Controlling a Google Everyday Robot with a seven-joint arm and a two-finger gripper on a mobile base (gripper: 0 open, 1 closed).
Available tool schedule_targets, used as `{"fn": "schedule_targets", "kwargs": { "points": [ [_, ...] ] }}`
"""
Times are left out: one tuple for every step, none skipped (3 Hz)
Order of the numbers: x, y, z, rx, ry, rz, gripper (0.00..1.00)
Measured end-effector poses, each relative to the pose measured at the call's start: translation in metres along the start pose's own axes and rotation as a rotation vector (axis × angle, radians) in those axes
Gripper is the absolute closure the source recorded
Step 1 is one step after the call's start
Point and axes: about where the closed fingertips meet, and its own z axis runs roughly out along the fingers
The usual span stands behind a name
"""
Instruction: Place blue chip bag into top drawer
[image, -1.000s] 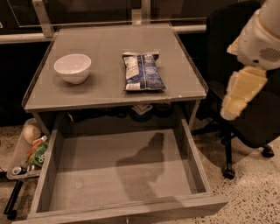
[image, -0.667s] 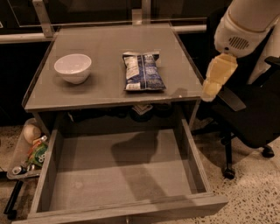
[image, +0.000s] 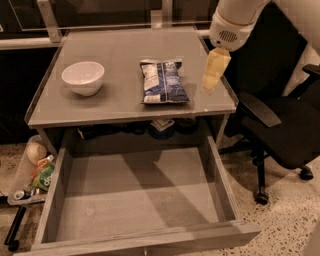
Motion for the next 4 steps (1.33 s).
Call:
{"fn": "schedule_targets", "kwargs": {
  "points": [
    [-0.03, -0.014, 0.016, -0.031, -0.04, -0.041, 0.0],
    [-0.033, -0.018, 0.015, -0.02, -0.051, -0.039, 0.0],
    [-0.052, -0.026, 0.03, -0.017, -0.067, -0.06, 0.0],
    [-0.078, -0.033, 0.05, -0.032, -0.078, -0.094, 0.0]
  ]
}}
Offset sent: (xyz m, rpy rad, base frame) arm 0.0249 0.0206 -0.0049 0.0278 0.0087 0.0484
